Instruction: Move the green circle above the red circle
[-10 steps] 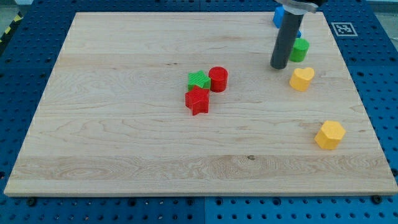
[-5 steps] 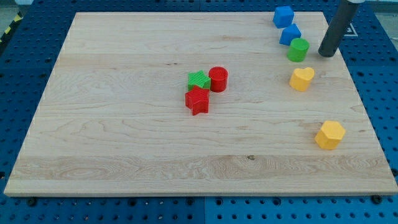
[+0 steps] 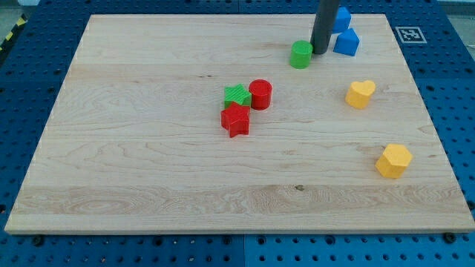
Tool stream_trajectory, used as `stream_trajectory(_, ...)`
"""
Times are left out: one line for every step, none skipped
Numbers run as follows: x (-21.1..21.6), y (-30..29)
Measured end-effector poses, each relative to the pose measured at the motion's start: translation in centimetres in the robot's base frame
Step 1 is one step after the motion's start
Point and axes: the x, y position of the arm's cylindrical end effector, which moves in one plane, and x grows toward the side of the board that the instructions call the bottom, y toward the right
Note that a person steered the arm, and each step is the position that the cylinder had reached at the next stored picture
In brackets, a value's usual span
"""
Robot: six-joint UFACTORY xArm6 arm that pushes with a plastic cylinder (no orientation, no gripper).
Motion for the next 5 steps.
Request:
stream_trajectory(0.5,-2.0)
stream_trajectory(1.6,-3.5)
stream_trajectory(2.0,-4.5)
stream_trajectory(3.3,-5.7)
stream_trajectory(6.5,-6.3)
